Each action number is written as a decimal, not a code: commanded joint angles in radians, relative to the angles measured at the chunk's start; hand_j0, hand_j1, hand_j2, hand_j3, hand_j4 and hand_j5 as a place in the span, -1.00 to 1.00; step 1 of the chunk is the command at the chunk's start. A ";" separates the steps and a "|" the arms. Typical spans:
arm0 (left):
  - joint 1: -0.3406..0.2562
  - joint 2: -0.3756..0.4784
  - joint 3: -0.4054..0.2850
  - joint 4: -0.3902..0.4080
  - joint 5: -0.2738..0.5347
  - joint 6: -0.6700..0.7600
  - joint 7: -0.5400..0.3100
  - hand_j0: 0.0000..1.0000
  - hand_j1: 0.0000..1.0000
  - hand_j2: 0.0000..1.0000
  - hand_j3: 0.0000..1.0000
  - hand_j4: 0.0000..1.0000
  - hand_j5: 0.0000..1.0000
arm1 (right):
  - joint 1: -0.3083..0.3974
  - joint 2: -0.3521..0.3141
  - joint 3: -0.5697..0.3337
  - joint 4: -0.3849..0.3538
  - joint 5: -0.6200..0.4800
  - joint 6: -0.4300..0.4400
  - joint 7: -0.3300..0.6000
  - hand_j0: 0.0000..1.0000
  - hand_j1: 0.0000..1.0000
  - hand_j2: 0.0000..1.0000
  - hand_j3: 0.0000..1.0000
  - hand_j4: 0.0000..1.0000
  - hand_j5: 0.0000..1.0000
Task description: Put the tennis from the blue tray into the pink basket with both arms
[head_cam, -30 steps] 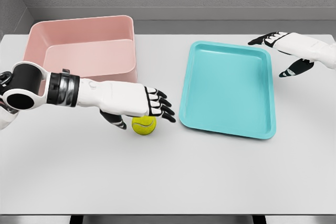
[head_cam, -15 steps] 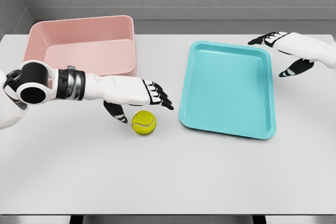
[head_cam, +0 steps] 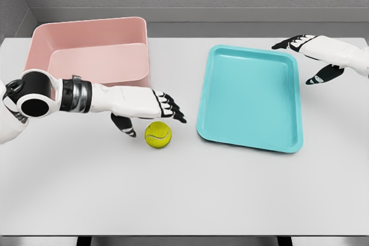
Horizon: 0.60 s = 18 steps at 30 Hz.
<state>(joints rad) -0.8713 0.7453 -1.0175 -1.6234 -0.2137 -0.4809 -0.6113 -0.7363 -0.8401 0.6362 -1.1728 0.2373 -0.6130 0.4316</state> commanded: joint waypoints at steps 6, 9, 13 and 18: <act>0.012 -0.009 -0.015 0.030 -0.019 0.005 0.000 1.00 1.00 1.00 1.00 1.00 1.00 | 0.000 -0.001 0.000 -0.001 -0.006 0.002 -0.001 1.00 1.00 1.00 1.00 1.00 1.00; 0.012 -0.012 -0.016 0.030 -0.023 0.004 0.000 1.00 1.00 1.00 1.00 1.00 1.00 | 0.000 0.001 0.000 -0.001 -0.006 0.002 -0.001 1.00 1.00 1.00 1.00 1.00 1.00; 0.011 -0.029 -0.016 0.020 -0.043 0.004 0.000 1.00 1.00 1.00 1.00 1.00 1.00 | 0.006 -0.001 -0.001 -0.001 -0.006 0.002 -0.001 1.00 1.00 1.00 1.00 1.00 1.00; 0.011 -0.038 -0.021 0.031 -0.056 0.005 0.000 1.00 1.00 1.00 1.00 1.00 1.00 | 0.006 -0.002 -0.003 -0.001 -0.007 0.002 -0.001 1.00 1.00 1.00 1.00 1.00 1.00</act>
<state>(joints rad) -0.8606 0.7095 -1.0373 -1.5957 -0.2704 -0.4778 -0.6112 -0.7302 -0.8406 0.6360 -1.1732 0.2375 -0.6130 0.4315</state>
